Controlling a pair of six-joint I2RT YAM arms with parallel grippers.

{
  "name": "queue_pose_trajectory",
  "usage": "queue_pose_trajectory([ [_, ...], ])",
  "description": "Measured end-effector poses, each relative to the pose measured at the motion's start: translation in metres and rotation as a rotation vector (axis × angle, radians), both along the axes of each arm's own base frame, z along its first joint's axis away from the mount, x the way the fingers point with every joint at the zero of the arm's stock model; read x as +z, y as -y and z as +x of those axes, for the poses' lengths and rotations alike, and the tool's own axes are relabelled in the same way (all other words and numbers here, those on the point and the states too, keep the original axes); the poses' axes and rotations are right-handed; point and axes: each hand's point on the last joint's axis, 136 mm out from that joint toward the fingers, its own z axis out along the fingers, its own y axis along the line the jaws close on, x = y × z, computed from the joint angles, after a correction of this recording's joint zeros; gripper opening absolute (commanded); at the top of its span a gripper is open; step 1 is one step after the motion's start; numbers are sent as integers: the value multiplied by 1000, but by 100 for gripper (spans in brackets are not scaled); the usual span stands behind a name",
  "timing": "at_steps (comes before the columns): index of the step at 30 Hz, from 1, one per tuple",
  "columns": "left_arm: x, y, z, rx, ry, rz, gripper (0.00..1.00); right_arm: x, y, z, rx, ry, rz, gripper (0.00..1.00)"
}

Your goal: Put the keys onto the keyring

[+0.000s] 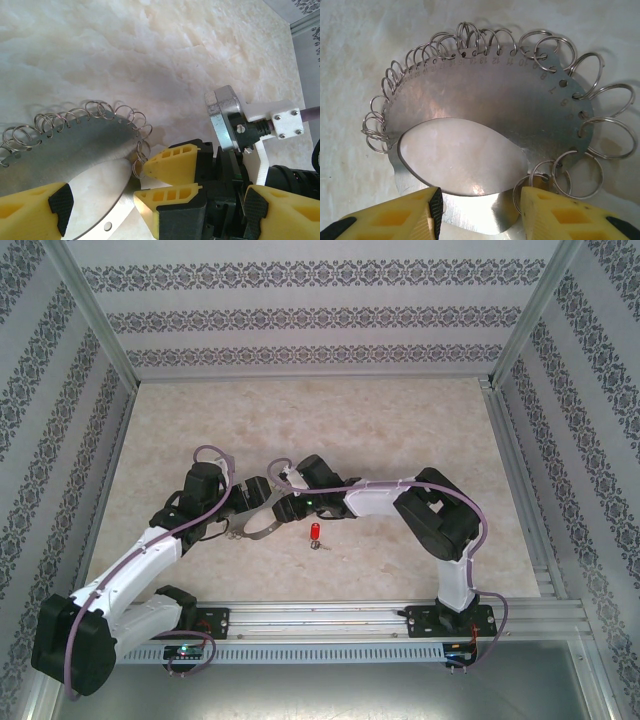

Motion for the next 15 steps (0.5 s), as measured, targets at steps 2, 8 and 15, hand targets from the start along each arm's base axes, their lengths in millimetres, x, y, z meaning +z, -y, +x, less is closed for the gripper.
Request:
queue_pose_trajectory([
  [2, 0, 0, 0, 0, 0, 0, 90, 1, 0, 2, 2, 10, -11, 47],
  [8, 0, 0, 0, 0, 0, 0, 91, 1, 4, 7, 10, 51, -62, 47],
  [15, 0, 0, 0, 0, 0, 0, 91, -6, 6, 4, 34, 95, -140, 46],
])
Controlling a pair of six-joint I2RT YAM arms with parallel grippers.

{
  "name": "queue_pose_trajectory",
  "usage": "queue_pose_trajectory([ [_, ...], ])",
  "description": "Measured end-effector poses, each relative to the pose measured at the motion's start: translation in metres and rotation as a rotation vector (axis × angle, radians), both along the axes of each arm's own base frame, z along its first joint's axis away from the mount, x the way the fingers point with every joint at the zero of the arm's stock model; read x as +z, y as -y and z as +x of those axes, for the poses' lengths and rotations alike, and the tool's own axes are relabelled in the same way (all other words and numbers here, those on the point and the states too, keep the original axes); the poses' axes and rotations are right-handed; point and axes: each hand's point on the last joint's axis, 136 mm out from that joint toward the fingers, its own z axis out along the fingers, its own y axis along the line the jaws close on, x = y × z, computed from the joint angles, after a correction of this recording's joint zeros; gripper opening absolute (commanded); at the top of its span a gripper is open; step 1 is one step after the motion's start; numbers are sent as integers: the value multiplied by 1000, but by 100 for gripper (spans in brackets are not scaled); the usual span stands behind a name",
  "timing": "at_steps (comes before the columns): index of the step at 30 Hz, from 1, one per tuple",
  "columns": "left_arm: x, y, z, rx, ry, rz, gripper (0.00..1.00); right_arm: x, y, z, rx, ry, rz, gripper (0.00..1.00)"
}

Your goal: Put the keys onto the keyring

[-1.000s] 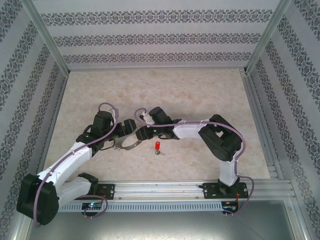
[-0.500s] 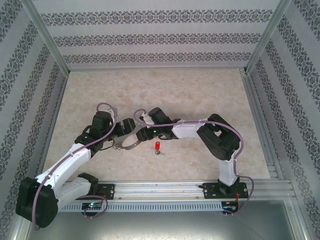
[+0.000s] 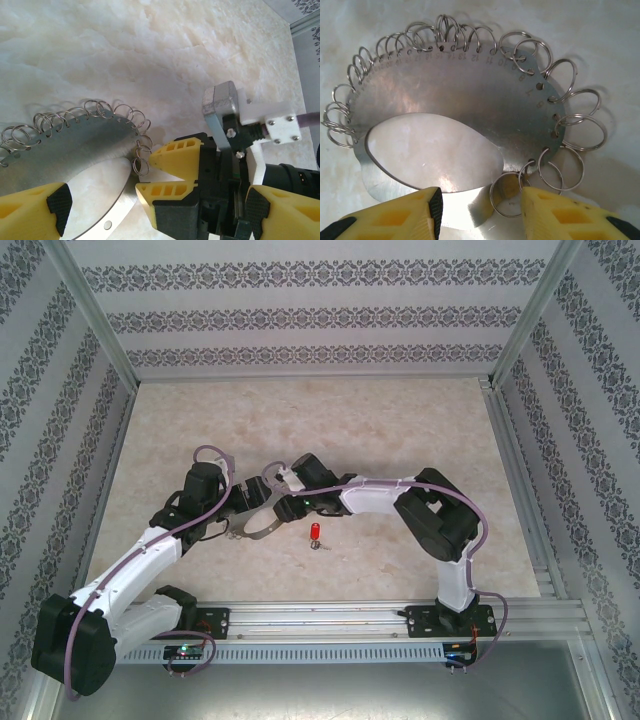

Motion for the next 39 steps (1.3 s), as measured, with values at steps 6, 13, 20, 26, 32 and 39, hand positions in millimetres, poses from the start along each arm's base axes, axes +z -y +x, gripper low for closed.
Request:
queue_pose_trajectory([
  [6, 0, 0, 0, 0, 0, 0, 92, -3, -1, -6, 33, 34, -60, 46],
  [13, 0, 0, 0, 0, 0, 0, 92, -8, 0, -4, 38, 68, -106, 44],
  [20, 0, 0, 0, 0, 0, 0, 92, -12, 2, 2, 29, 91, -139, 42],
  [26, 0, 0, 0, 0, 0, 0, 92, -13, 5, 7, 14, 113, -160, 40],
  [32, 0, 0, 0, 0, 0, 0, 93, -14, 8, 11, -3, 128, -181, 40],
  [39, 0, 0, 0, 0, 0, -1, 93, -16, 10, 15, -4, 150, -207, 30],
])
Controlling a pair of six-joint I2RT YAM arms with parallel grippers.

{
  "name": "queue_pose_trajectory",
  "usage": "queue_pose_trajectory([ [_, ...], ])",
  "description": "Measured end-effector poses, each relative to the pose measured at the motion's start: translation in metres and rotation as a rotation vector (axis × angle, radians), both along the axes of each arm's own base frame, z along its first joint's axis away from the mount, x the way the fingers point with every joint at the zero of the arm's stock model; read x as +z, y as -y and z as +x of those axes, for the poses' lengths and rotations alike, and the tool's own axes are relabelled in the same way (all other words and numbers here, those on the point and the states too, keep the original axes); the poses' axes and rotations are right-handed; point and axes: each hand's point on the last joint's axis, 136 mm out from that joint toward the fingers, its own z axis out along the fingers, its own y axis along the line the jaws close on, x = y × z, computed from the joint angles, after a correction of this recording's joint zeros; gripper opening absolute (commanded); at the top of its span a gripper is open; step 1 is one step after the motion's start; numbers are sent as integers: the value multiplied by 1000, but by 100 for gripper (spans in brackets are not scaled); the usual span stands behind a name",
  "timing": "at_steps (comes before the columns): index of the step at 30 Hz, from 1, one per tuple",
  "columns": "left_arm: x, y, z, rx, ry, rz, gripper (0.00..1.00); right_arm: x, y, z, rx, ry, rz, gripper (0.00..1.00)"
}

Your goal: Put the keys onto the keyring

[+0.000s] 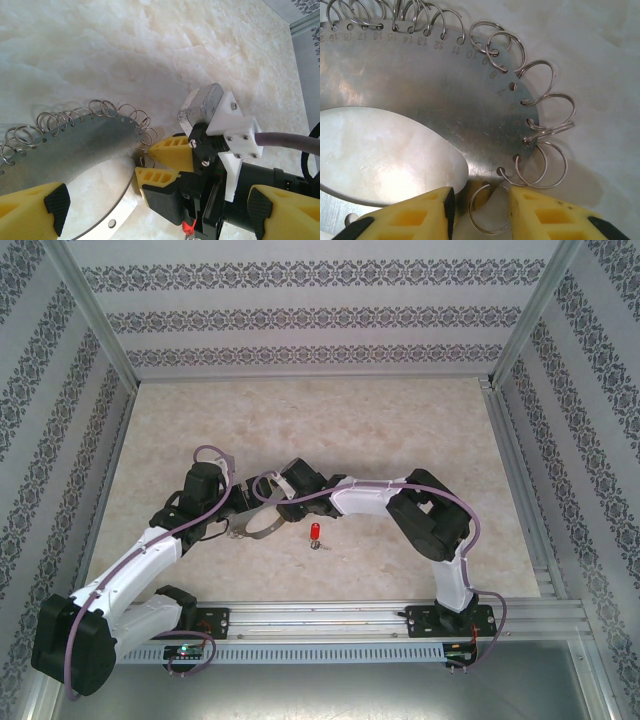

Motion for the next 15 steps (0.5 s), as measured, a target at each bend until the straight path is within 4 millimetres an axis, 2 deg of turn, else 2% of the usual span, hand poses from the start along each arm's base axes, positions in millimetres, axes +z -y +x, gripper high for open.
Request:
queue_pose_trajectory([
  [9, 0, 0, 0, 2, -1, -2, 93, 0, 3, 2, 4, 17, -23, 10],
  [15, 0, 0, 0, 2, -2, -2, 93, 3, 3, -1, 18, 7, -22, 2],
])
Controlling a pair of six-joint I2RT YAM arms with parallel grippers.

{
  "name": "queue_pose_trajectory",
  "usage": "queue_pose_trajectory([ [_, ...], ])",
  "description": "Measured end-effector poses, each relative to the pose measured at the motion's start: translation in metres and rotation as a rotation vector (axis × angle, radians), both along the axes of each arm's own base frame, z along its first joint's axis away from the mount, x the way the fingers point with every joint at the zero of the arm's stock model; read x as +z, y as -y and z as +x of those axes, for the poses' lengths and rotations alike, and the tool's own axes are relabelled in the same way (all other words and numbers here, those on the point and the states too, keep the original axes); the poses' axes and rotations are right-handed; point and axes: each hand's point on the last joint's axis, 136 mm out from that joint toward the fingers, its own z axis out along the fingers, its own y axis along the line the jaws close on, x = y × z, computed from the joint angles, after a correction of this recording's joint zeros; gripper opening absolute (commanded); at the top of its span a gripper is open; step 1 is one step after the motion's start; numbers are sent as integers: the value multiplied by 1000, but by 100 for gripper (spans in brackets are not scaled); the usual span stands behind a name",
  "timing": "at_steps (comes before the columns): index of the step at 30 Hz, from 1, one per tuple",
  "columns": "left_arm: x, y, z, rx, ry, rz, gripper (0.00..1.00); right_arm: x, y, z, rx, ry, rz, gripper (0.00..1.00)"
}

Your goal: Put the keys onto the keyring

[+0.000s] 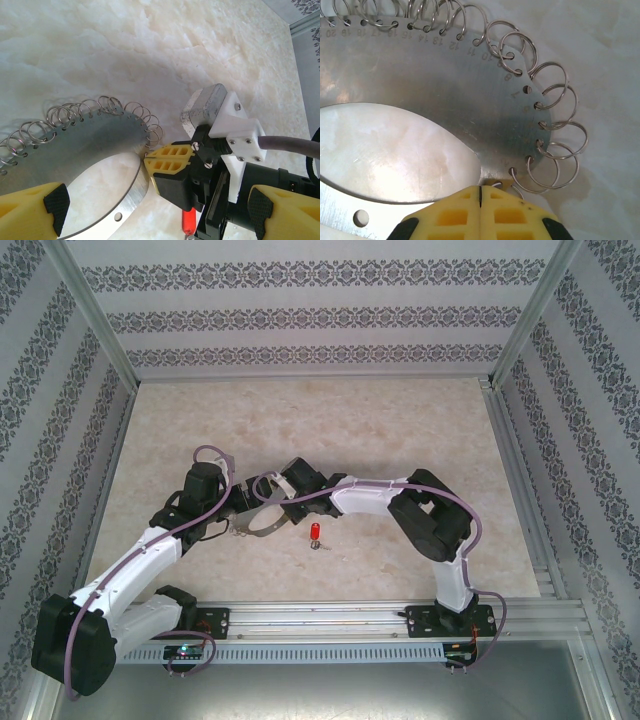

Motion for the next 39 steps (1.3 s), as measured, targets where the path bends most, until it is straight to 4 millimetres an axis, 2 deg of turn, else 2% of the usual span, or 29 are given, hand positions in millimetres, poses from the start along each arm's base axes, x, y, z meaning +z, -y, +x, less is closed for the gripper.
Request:
queue_pose_trajectory([
  [4, 0, 0, 0, 0, 0, 0, 93, 5, -4, -6, 22, -28, 29, 2],
  [8, 0, 0, 0, 0, 0, 0, 94, 13, -10, -12, 32, -59, 70, 15],
  [17, 3, 0, 0, 0, 8, -3, 94, 35, -8, -10, -1, -82, 164, 27],
  [21, 5, 0, 0, 0, 14, -5, 94, 30, -3, -13, -5, -97, 162, 31],
  [28, 5, 0, -1, 0, 16, -6, 94, 19, 3, -22, -10, -134, 152, 44],
  [39, 5, 0, -1, 0, 16, -6, 95, 13, 2, -32, 37, -110, 108, 44],
])
